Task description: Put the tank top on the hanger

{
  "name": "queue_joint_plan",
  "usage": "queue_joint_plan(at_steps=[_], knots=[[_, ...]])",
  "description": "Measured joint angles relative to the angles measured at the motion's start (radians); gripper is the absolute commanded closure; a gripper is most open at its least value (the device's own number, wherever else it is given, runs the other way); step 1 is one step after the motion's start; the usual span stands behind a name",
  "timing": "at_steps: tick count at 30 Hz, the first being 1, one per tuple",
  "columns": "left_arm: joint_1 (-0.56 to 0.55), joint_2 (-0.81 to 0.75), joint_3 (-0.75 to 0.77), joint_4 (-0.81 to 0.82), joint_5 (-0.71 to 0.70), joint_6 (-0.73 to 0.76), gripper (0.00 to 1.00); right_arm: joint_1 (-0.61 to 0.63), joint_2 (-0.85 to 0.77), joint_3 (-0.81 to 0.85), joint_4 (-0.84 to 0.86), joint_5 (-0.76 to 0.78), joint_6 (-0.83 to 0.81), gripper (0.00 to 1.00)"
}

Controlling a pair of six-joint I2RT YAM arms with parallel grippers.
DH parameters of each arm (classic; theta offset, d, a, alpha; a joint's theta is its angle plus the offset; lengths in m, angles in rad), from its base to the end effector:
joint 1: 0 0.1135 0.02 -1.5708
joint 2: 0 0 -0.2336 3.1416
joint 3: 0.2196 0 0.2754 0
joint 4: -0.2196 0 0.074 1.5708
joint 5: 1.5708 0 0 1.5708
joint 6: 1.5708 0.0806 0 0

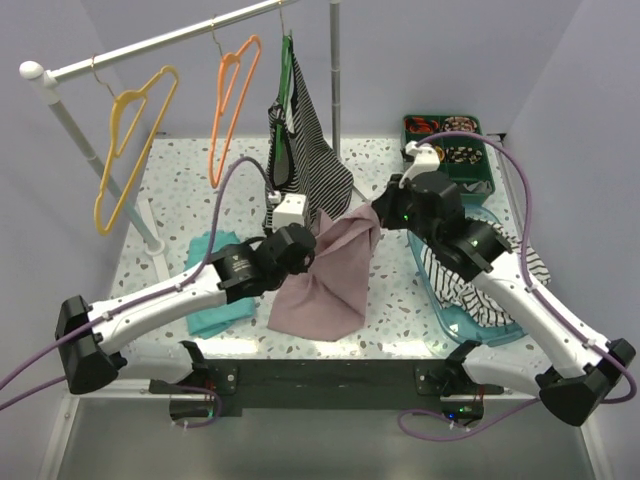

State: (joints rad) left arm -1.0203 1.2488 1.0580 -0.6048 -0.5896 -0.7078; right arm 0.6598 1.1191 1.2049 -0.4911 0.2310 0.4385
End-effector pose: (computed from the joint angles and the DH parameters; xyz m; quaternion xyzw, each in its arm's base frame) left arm 0.2056 -0.2493 0.2423 0.0294 0.8922 -0.1004 0.4394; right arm 0.2648 0.1821 0.3464 -0.0285 0.8313 0.2033 0.5165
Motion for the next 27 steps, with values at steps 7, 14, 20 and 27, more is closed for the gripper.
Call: queue_joint_plan(at_steps=[7,14,20,27], knots=[[0.056,-0.005,0.274,-0.073,-0.102,0.14,1.0,0.0,0.004,0.142,-0.086,0.068,-0.003,1.0],[0.065,0.096,0.696,-0.036,-0.137,0.347,1.0,0.0,0.069,0.42,-0.123,0.119,-0.029,1.0],[0.066,0.101,0.824,0.005,-0.14,0.415,1.0,0.0,0.145,0.681,-0.135,0.126,-0.064,1.0],[0.073,-0.029,0.493,0.019,-0.087,0.338,1.0,0.014,0.136,0.659,-0.12,0.037,-0.038,1.0]])
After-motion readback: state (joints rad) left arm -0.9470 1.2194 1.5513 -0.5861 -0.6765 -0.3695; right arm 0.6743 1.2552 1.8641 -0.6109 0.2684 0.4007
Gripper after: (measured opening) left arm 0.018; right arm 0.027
